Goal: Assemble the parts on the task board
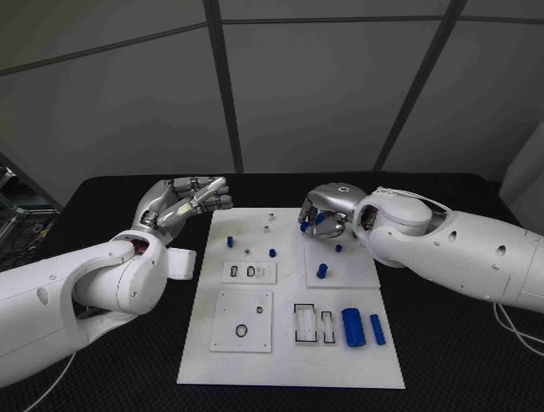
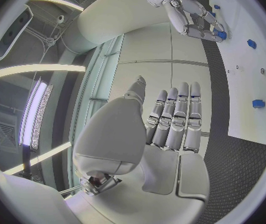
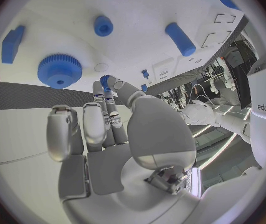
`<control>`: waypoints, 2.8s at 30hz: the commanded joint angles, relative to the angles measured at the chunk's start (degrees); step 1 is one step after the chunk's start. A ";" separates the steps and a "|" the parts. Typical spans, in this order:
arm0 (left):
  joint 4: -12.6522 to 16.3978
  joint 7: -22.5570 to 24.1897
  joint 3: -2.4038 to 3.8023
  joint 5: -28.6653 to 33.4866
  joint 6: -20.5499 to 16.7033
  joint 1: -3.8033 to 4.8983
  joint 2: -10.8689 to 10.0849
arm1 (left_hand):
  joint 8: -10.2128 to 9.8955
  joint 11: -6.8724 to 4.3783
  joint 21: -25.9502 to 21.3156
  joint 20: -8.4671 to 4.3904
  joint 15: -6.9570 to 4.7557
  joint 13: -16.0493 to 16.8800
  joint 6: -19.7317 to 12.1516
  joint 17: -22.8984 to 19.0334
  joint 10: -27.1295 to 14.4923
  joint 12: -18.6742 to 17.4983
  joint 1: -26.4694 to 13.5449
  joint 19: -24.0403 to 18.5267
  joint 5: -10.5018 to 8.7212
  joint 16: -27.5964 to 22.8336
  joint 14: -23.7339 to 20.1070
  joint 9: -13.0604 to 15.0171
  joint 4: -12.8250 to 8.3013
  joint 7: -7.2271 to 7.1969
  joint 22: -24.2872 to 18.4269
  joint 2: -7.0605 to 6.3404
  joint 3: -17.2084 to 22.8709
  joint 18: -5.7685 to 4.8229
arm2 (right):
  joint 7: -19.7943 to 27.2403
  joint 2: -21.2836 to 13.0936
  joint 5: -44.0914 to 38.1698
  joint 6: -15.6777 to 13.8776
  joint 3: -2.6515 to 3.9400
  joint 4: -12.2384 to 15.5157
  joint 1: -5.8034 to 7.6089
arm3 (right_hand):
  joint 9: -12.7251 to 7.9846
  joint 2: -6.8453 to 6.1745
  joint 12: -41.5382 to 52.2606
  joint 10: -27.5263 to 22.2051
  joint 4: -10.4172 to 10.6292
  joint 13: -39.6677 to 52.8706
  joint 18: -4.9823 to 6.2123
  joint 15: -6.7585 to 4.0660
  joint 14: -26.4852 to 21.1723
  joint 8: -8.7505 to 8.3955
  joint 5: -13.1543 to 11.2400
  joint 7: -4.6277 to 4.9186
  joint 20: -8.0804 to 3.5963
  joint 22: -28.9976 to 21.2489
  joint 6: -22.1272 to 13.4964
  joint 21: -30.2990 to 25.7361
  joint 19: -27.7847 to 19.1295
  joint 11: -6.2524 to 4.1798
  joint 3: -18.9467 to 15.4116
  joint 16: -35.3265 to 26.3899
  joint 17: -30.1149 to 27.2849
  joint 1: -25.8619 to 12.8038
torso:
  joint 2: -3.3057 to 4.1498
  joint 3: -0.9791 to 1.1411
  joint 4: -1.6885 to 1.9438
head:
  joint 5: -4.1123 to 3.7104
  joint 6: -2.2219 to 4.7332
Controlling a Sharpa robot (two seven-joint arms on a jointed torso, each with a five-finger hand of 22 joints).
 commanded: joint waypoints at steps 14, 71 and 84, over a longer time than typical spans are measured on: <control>-0.59 -0.03 0.08 -0.31 0.71 0.30 0.25 | -0.29 0.39 -0.15 0.38 -0.06 -0.06 -0.14 0.03 -0.23 -0.36 0.04 -0.07 -0.32 -0.25 -0.40 -0.08 -0.34 0.43 -0.10 0.67 0.01 -0.72 | -1.92 5.29 0.81 -10.19 0.08 -4.39 1.04 | 0.09 -0.74 -0.35 0.59 1.06 0.06 -1.20 -0.21 2.11 -0.03 -1.04 -0.01 0.06 4.42 0.74 0.42 0.46 0.01 0.36 0.50 0.18 -0.64 | 0.30 0.04 0.08 | 0.63 0.69; -1.04 -0.13 0.16 -0.31 0.83 1.27 1.34 | -0.35 0.39 -0.19 0.40 -0.05 -0.05 -0.10 0.06 -0.24 -0.46 0.06 -0.11 -0.33 -0.39 -0.37 -0.06 -0.49 0.40 -0.15 0.80 -0.01 -0.71 | 0.19 16.09 0.48 -2.76 -0.38 -16.39 1.23 | 0.01 -1.00 -0.70 0.32 1.69 0.00 -1.20 -0.13 2.05 -0.39 -1.16 0.07 0.10 4.42 0.45 0.43 0.40 0.12 0.60 0.58 0.07 -0.98 | 0.70 0.04 0.19 | 1.67 -0.35; -1.24 -0.21 0.16 -0.31 0.96 1.43 1.44 | -0.35 0.39 -0.19 0.40 -0.05 -0.05 -0.10 0.06 -0.24 -0.46 0.06 -0.11 -0.33 -0.39 -0.37 -0.06 -0.49 0.40 -0.15 0.80 -0.01 -0.71 | -0.16 16.69 0.46 -2.19 -0.55 -17.70 1.23 | -0.97 -3.05 -1.42 -5.51 3.11 -1.20 -0.40 1.11 1.04 -1.30 -1.94 1.30 1.07 0.70 -6.67 -1.25 -2.58 1.64 1.17 -1.21 -3.21 -2.01 | 0.68 0.02 0.15 | 1.77 -0.36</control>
